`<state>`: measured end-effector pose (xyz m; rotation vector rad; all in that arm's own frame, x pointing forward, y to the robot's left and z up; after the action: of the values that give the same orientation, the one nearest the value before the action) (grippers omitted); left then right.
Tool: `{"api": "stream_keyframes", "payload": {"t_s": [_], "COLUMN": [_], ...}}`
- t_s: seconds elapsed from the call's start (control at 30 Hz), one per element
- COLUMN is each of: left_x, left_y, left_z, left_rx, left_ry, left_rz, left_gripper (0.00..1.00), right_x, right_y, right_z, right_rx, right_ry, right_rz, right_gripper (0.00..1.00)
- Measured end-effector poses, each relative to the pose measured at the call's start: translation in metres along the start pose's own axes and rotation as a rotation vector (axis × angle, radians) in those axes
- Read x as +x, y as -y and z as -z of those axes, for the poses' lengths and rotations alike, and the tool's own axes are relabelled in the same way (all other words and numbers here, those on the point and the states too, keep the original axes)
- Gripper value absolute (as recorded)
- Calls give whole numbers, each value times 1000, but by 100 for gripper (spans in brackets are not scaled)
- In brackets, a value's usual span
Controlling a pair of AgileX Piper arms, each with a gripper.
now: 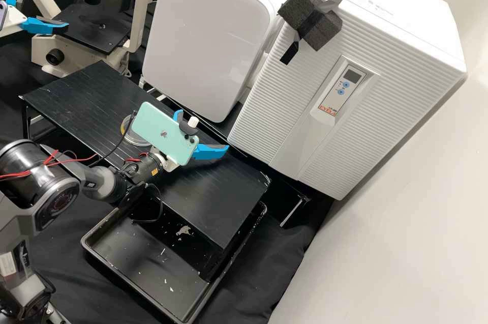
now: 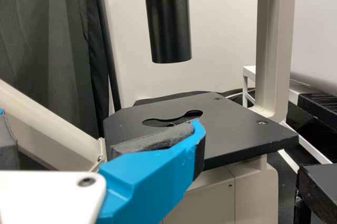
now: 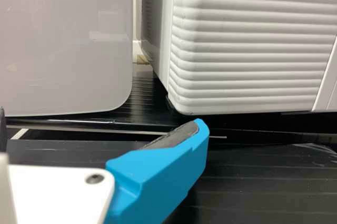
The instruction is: Place the petri dish on the microscope
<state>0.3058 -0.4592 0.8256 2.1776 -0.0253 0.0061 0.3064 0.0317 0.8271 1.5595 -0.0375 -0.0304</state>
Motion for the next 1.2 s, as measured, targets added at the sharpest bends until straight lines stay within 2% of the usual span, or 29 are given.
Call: {"api": "stream_keyframes", "payload": {"t_s": [0.37,0.6,0.77,0.93,1.1,1.2], "left_x": [0,-1,-5,-18,-32,-39], "left_y": [0,4,7,0,1,2], "left_z": [-1,-22,-47,-74,-111,-129], "left_rx": [0,6,30,38,100,123], "left_ry": [3,82,191,300,507,624], "left_rz": [1,14,28,7,7,10], "left_gripper": [100,100,100,100,100,100], "right_x": [0,0,0,0,0,0], "right_y": [0,0,0,0,0,0], "right_z": [0,0,0,0,0,0], "right_rx": [0,0,0,0,0,0], "right_ry": [0,0,0,0,0,0], "right_rz": [0,0,0,0,0,0], "right_gripper": [100,100,100,100,100,100]}}
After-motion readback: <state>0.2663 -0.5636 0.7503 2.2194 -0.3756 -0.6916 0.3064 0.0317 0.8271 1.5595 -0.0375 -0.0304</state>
